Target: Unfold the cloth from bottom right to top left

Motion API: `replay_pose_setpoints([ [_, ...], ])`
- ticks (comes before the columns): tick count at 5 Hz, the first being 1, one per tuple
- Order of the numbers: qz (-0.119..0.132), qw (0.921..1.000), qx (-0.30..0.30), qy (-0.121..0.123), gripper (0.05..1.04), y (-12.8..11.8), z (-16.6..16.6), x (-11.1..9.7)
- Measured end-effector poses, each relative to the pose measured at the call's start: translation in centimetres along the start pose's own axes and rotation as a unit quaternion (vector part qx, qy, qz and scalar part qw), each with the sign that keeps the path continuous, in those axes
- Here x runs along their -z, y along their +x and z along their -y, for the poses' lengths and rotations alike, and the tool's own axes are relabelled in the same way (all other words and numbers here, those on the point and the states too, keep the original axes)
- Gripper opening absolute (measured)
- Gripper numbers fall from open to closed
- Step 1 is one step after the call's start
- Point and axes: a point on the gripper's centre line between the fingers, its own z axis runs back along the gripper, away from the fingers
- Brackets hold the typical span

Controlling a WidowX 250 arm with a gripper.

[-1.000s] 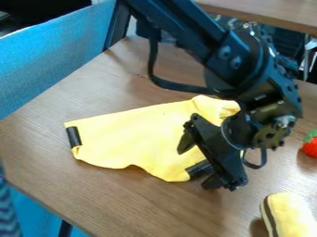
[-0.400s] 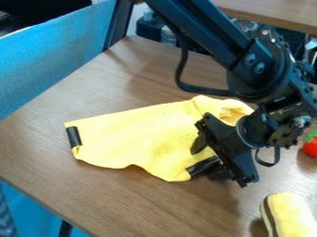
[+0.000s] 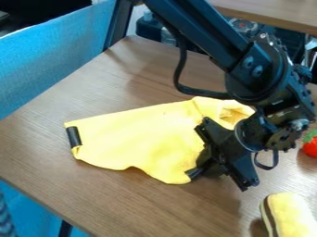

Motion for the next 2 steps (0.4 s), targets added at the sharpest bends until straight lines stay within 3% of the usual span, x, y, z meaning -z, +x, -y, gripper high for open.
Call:
replay_pose_setpoints([
  [1,-0.001,0.9999,0.003,-0.011,0.068,-0.5,-0.1,-0.6],
  [2,0.013,0.9991,-0.003,-0.04,0.058,-0.4,-0.9,-2.8],
])
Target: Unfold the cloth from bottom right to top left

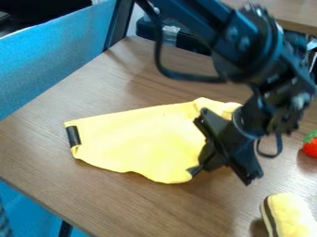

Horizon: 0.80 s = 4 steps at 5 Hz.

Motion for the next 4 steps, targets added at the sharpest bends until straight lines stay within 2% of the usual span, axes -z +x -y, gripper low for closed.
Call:
replay_pose_setpoints([
  [1,0.002,0.9997,0.001,-0.023,0.056,-0.1,-1.3,-1.3],
  [2,-0.021,0.9985,0.002,-0.05,0.056,-0.5,-3.2,-1.4],
  [3,-0.046,0.9972,-0.004,-0.059,0.056,-0.1,-6.7,-1.6],
  [4,-0.076,0.995,-0.024,-0.06,0.056,0.4,-10.4,-0.5],
])
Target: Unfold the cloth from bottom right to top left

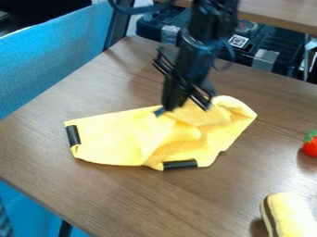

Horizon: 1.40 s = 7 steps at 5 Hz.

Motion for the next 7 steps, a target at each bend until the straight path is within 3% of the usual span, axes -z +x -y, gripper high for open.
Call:
replay_pose_setpoints([
  [2,-0.027,0.9969,-0.072,-0.016,0.056,2.1,-6.9,1.3],
  [4,-0.043,0.992,-0.118,-0.013,0.056,4.1,-12.6,2.7],
  [7,-0.043,0.9931,-0.11,-0.003,0.056,6.2,-17.5,4.0],
])
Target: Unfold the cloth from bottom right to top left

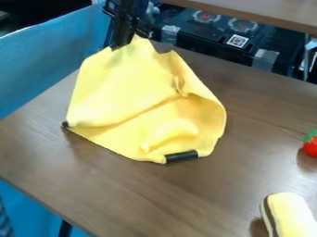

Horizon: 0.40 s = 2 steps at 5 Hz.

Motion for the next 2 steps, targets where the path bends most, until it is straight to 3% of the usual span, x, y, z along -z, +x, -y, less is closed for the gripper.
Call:
replay_pose_setpoints([
  [2,0.024,0.9968,0.075,0.013,0.056,1.05,-0.89,-0.55],
])
